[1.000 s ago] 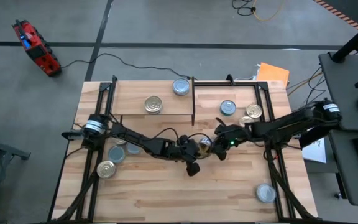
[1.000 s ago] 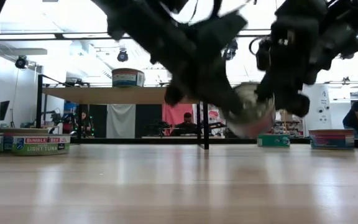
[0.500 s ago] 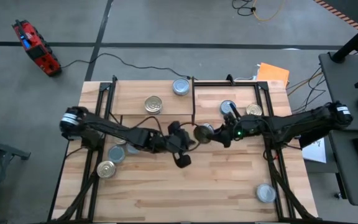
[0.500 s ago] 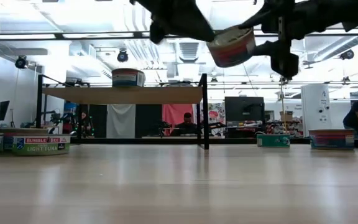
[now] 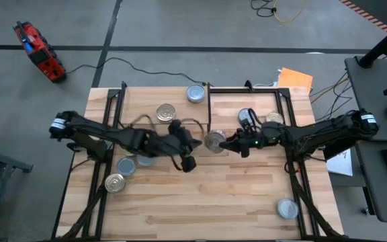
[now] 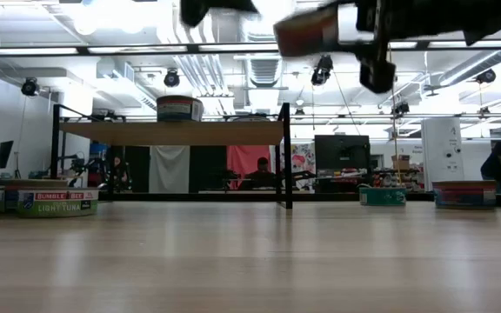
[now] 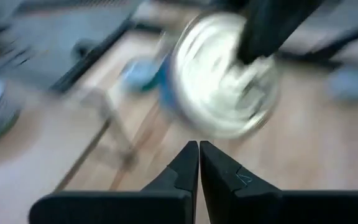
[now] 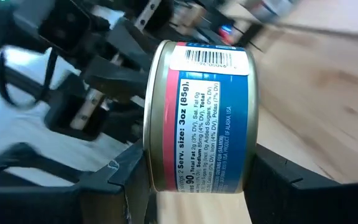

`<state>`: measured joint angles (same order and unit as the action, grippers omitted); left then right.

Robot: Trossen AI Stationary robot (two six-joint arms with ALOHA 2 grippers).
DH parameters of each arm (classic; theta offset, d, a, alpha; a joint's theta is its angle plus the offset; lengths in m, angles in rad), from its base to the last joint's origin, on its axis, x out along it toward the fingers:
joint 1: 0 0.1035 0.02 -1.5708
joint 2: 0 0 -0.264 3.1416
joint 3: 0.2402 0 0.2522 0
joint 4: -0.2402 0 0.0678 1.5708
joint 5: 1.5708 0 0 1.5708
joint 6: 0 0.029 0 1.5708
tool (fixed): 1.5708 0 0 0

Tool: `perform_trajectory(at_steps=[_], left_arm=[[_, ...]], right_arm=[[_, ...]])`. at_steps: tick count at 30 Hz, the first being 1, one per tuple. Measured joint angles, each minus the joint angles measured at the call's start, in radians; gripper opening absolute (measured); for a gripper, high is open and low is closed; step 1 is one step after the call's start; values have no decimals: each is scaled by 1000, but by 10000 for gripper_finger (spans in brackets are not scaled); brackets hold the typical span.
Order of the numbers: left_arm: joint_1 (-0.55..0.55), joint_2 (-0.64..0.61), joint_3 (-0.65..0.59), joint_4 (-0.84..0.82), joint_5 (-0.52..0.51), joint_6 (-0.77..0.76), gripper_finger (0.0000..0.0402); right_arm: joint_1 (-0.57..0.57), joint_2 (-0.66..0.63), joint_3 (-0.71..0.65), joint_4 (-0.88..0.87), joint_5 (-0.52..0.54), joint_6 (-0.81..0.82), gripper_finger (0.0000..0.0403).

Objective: Stack canned seafood by type on shelf
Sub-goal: Stack the blue and pink tuna can on top of the blue and pink tuna can on the shelf

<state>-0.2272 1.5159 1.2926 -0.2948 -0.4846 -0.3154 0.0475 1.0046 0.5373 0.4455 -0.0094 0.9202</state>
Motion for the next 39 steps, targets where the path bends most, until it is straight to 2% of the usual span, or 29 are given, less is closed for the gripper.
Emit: perform_trajectory(at_steps=[2,4,9,11,14,16,19,21,24,27,31,35,39], left_arm=[[0,-44,2,105,105,52,0],[-2,-84,2,144,172,65,0],[1,-154,2,147,197,-16,0],[1,-166,2,188,286,-25,0],[-9,-162,-6,261,496,14,0],[-11,-161,-32,306,552,10,0],[-6,-161,-121,438,551,-32,0],[-2,-161,-209,590,537,-60,0],[-4,-161,-342,845,450,-117,0],[-3,-161,-448,994,336,-239,0],[-3,-159,-513,1036,259,-382,10],[-3,-159,-522,1037,248,-385,47],[-3,-159,-507,1028,248,-318,109]], right_arm=[[0,-2,0,53,-14,-3,188],[0,-2,0,75,-27,-27,188],[36,-3,0,128,-51,-121,188],[55,-2,9,132,-52,-158,188],[76,7,41,131,-52,-216,188],[84,14,66,122,-51,-249,188],[88,19,105,39,-51,-288,188],[92,20,130,-37,-47,-315,188],[99,20,163,-116,-43,-341,188],[100,21,178,-140,-44,-341,188],[99,34,179,-143,-43,-338,188],[99,56,179,-143,-42,-336,188],[99,77,179,-125,-44,-318,188]])
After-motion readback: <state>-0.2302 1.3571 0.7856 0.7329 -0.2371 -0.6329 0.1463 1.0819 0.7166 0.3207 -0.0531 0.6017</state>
